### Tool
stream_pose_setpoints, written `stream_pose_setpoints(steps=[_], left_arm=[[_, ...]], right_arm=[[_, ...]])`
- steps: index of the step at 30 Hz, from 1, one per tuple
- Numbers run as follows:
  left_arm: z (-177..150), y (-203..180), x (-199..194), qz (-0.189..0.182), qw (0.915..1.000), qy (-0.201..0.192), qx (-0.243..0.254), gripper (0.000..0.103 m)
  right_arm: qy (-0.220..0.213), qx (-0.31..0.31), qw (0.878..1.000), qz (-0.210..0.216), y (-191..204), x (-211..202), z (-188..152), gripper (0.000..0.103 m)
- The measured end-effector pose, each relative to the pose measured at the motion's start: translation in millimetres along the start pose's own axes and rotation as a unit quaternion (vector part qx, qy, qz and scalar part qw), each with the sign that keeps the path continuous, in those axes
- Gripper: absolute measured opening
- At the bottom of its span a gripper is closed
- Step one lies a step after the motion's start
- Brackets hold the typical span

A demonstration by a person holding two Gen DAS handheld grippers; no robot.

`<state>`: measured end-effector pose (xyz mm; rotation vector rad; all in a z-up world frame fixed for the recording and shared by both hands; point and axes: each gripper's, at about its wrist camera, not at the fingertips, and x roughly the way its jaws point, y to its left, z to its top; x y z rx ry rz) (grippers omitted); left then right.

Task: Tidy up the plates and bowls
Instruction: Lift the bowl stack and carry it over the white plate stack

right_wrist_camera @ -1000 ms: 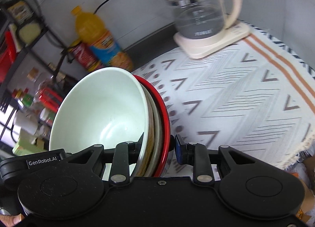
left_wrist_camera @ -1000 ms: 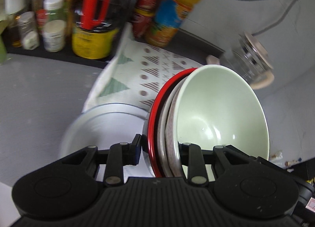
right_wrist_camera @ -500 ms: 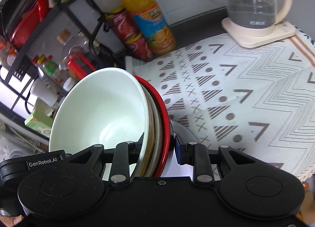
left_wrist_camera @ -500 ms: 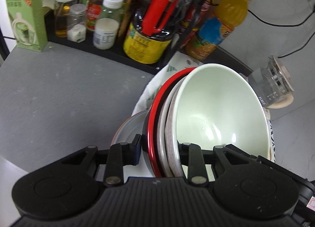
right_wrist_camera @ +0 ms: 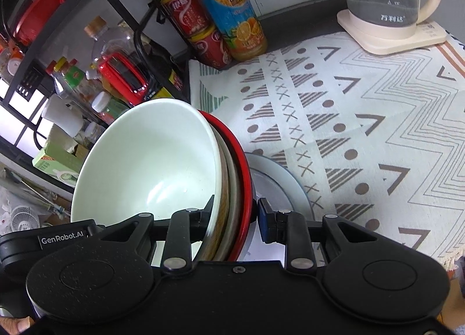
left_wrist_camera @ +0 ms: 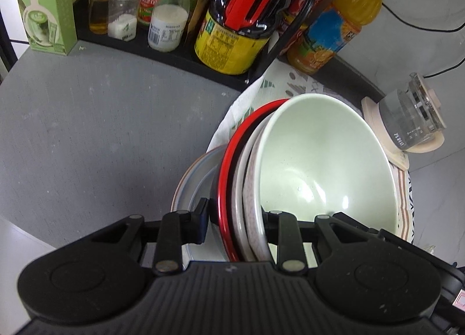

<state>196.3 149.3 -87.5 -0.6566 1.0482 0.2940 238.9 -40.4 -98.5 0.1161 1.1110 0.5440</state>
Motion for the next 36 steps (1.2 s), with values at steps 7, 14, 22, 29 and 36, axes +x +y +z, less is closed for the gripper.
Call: stream_pose_setpoints(steps=[7, 14, 22, 29, 36], left_arm=[[-3, 2, 15, 0.007, 0.9997, 0.021, -0.004, 0.027], [-5, 4, 27, 0.012, 0.9992, 0.037, -0.008, 0.027], [-11, 6, 32, 0.012, 0.9991, 0.04, -0.012, 0.028], [-9, 1, 33, 0.02, 0.9989, 0.042, -0.002, 0.031], [-9, -1, 20, 0.034, 0.9993, 0.015, 0.001, 0.083]], right_arm=[[0.016, 0.007, 1.0, -0.01, -6, 8, -3, 0.027], [0.032, 0.011, 0.999, -0.015, -11, 18, -7, 0.027], [0.035, 0.005, 0.999, -0.019, -11, 22, -9, 0.027], [0.035, 0.008, 0.999, -0.015, -12, 22, -8, 0.028], [0.014, 0.012, 1.0, -0.008, -14, 13, -8, 0.077]])
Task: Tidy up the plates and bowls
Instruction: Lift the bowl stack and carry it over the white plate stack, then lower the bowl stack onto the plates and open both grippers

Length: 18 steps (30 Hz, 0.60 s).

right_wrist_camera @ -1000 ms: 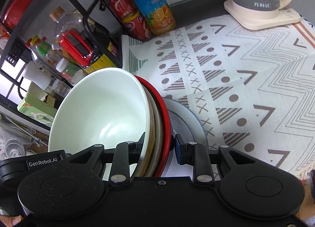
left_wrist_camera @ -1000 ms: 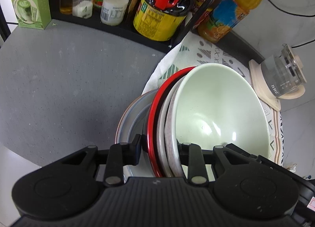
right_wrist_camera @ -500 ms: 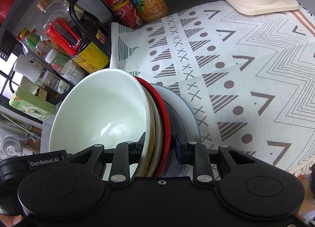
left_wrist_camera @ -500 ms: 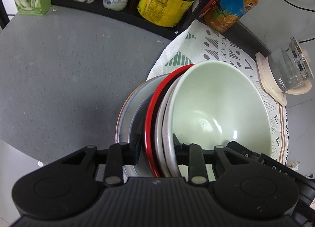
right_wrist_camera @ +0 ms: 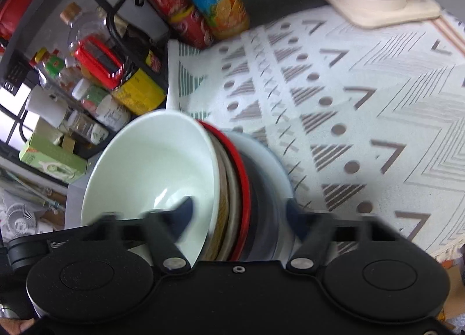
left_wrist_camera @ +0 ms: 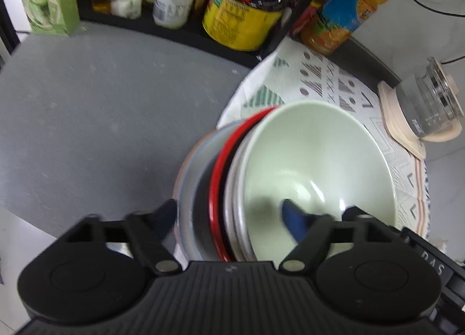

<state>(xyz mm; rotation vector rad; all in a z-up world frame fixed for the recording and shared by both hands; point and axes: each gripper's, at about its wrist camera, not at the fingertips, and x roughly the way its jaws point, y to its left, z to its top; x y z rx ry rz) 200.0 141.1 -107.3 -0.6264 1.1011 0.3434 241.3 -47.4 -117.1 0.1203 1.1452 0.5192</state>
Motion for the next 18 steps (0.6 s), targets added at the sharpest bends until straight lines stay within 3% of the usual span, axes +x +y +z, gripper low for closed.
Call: stream_pose_setpoints(steps=[9, 18], left_arm=[[-2, 0, -11, 0.005, 0.9999, -0.01, 0.004, 0.083], [-10, -7, -43, 0.006, 0.9982, -0.056, 0.019, 0.089]], right_arm=[[-0.003, 0.002, 1.0, 0.002, -3, -6, -1, 0.087], [-0.019, 0.0, 1.0, 0.01, -5, -32, -4, 0.103]])
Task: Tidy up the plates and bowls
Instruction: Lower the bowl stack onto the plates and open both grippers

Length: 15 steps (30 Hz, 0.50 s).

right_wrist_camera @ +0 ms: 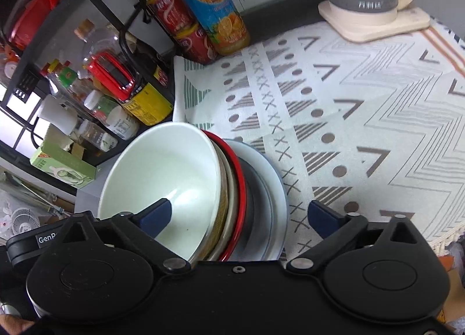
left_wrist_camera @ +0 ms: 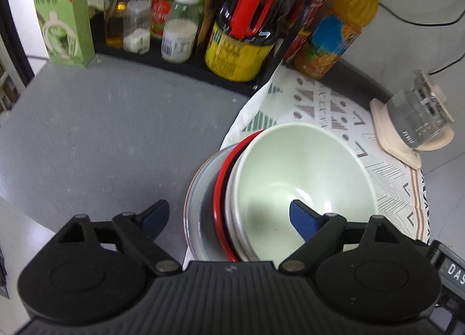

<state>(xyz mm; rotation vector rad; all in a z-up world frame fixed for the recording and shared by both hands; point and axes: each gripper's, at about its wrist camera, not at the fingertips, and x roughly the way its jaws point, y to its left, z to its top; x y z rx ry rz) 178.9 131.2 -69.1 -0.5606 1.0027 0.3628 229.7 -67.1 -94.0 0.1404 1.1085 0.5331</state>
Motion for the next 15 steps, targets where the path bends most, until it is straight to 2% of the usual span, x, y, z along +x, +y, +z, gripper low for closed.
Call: stream_pose_setpoints(steps=[8, 15], left_arm=[[-15, -27, -37, 0.014, 0.9984, -0.037, 0.041, 0.096], [-36, -48, -63, 0.007, 0.9959, -0.059, 0.068, 0.103]], right_arm=[[-0.041, -0.016, 0.999, 0.008, -9, -48, -2, 0.103], [-0.074, -0.011, 0.997, -0.002, -36, -91, -11, 0.103]])
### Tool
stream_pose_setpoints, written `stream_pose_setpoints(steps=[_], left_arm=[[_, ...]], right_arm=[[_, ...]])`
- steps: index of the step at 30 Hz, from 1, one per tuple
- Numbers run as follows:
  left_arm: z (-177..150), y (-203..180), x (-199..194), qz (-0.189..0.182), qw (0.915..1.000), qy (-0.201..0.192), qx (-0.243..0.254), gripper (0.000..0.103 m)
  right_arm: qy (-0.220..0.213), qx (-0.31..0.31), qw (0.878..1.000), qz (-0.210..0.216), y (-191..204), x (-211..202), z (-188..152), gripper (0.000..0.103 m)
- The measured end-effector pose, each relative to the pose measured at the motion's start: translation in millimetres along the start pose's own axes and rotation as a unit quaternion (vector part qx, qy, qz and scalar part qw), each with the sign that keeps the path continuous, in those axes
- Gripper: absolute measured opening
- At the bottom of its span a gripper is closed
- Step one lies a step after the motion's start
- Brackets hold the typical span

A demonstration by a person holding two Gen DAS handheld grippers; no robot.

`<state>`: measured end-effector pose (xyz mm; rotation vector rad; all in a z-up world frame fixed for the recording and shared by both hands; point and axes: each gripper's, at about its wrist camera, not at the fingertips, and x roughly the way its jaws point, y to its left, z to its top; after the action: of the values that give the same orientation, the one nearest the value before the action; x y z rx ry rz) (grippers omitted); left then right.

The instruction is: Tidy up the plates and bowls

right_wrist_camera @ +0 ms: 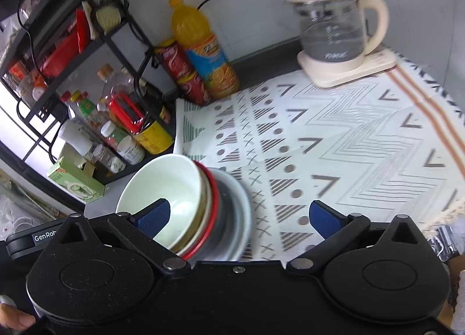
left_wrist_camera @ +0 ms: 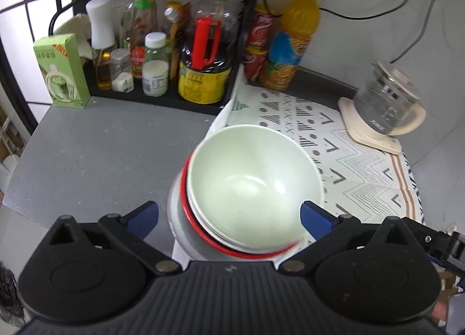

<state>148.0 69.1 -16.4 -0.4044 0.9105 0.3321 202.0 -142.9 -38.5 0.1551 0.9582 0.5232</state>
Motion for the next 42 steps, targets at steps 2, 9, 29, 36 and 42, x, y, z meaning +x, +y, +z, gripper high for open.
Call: stream_pose_setpoints(steps=[2, 9, 29, 36, 42], left_arm=[[-5, -5, -7, -0.003, 1.0, -0.001, 0.003, 0.103], [-17, -14, -35, -0.017, 0.9995, -0.024, 0.015, 0.103], [-37, 13, -104, -0.074, 0.9902, -0.072, 0.093, 0.103], [-48, 37, -119, -0.072, 0.9864, -0.07, 0.131, 0.103], [-62, 61, -129, -0.073, 0.9842, -0.066, 0.147, 0.103]], right_arm=[[-0.004, -0.004, 1.0, -0.004, -6, -9, -2, 0.103], [-0.021, -0.014, 1.0, -0.013, -18, -37, -8, 0.103], [-0.109, -0.053, 0.987, -0.104, 17, -104, -52, 0.103], [-0.118, -0.042, 0.984, -0.127, 39, -119, -84, 0.103], [-0.117, -0.039, 0.983, -0.133, 55, -129, -114, 0.103]])
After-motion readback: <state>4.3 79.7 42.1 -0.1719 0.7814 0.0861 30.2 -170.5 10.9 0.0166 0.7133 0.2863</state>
